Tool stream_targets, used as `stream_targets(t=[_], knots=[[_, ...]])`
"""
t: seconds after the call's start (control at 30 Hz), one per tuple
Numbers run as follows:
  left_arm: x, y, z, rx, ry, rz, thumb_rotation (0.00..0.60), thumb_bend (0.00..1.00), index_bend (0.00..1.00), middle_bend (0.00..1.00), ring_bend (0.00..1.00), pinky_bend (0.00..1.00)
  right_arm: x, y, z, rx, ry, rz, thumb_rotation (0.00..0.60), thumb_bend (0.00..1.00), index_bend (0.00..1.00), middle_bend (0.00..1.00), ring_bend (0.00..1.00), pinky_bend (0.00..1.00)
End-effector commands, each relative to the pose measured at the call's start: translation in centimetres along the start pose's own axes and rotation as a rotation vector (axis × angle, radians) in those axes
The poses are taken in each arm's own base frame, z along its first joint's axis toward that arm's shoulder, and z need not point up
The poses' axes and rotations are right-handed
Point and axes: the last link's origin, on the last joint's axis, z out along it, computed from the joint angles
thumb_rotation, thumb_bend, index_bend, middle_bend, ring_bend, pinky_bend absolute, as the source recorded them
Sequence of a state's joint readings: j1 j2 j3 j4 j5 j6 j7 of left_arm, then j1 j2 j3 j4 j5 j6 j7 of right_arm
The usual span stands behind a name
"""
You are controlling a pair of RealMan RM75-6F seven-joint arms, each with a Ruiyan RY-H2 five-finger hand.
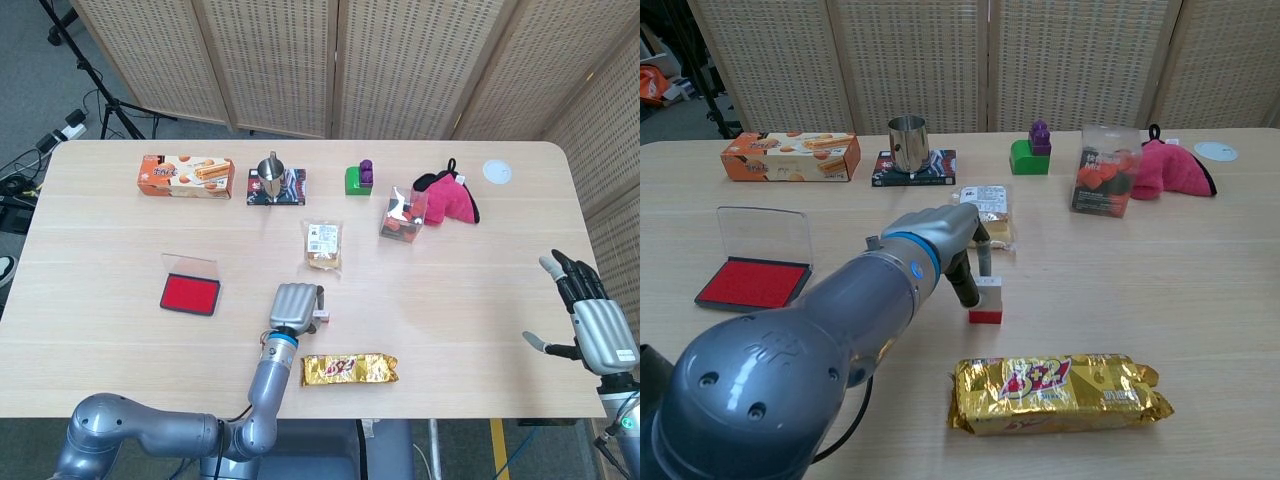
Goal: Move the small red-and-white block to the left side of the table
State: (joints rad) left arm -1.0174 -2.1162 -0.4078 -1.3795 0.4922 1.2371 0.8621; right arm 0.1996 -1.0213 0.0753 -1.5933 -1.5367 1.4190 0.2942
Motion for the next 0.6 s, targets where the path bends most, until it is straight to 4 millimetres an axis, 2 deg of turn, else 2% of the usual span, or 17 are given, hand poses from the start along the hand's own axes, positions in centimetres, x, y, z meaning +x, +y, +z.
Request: stream_targets(t=[0.03, 0.4, 0.6], knots=[[0.0, 0.0, 0.0, 0.000, 0.000, -0.001, 0.600, 0.33, 0.60, 1.00, 1.00, 1.00, 0.0, 0.0, 0.0, 0.000, -0.001, -0.001, 0.600, 0.00, 0.00, 0.00, 0.00, 0.00], [1.0, 0.0, -0.3, -0.007, 0.020, 0.003, 0.600, 0.36, 0.64, 1.00, 1.00, 1.00, -0.1, 0.0, 0.0, 0.001, -0.005, -0.003, 0.600, 0.00, 0.00, 0.00, 0.00, 0.00], [3.5, -0.4, -1.1, -0.015, 0.008, 0.031, 0.600, 0.37, 0.64, 1.00, 1.00, 1.00, -0.2, -0.1, 0.0, 0.004, -0.009, -0.007, 0.600, 0.00, 0.00, 0.00, 0.00, 0.00]])
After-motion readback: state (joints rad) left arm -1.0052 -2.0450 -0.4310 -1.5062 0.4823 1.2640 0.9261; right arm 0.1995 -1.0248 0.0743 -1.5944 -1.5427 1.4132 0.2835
